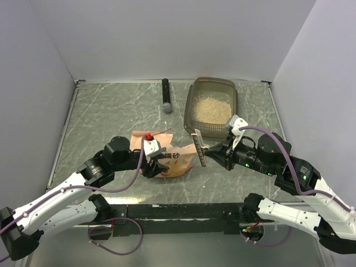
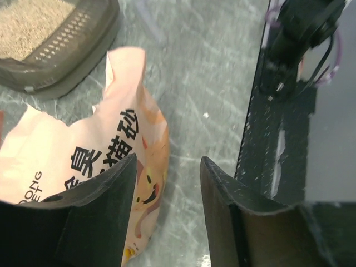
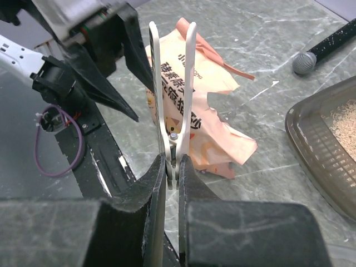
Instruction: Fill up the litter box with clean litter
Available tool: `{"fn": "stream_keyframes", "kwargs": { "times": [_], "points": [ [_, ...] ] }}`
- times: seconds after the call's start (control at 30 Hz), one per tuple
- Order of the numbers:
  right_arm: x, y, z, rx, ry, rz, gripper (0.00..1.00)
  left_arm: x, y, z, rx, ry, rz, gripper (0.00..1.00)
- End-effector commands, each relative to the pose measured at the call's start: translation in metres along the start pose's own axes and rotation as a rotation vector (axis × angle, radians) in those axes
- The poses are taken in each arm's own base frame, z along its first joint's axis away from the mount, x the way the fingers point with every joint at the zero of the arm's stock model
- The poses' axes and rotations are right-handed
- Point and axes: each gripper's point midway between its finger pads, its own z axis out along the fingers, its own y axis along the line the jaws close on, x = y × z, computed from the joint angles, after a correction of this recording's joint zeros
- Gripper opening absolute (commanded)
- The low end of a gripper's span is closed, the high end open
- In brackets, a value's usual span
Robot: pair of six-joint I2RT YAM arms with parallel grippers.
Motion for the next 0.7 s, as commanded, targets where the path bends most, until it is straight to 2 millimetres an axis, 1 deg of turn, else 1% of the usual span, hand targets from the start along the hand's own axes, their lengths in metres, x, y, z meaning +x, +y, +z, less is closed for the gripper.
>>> {"fn": "stream_keyframes", "kwargs": {
  "times": [0.0, 0.07, 0.2, 0.33, 0.4, 0.5, 0.67],
  "points": [
    [-0.002, -0.002, -0.008, 0.013, -0.031, -0.002, 0.0, -0.013, 0.005, 0.01, 0.019, -0.054, 0.125, 0.53],
    [-0.002, 0.002, -0.008, -0.009, -0.038, 0.0, 0.0, -0.009, 0.009, 0.013, 0.011, -0.046, 0.152, 0.53],
    [0.005, 0.005, -0.006, -0.034, -0.034, 0.0, 0.0, -0.011, 0.021, 0.015, -0.043, -0.051, 0.199, 0.53],
    [0.012, 0.009, -0.002, -0.06, -0.022, 0.0, 0.0, -0.004, 0.03, 0.018, -0.069, -0.02, 0.245, 0.53],
    [0.017, 0.009, 0.001, -0.064, -0.011, 0.002, 0.0, -0.003, 0.031, 0.02, -0.07, -0.019, 0.261, 0.53],
    [0.02, 0.011, 0.003, -0.075, -0.012, 0.0, 0.0, 0.007, 0.033, 0.028, -0.067, 0.007, 0.272, 0.53],
    [0.021, 0.013, 0.001, -0.09, -0.026, -0.009, 0.0, 0.013, 0.04, 0.036, -0.075, 0.038, 0.294, 0.54]
  ]
}}
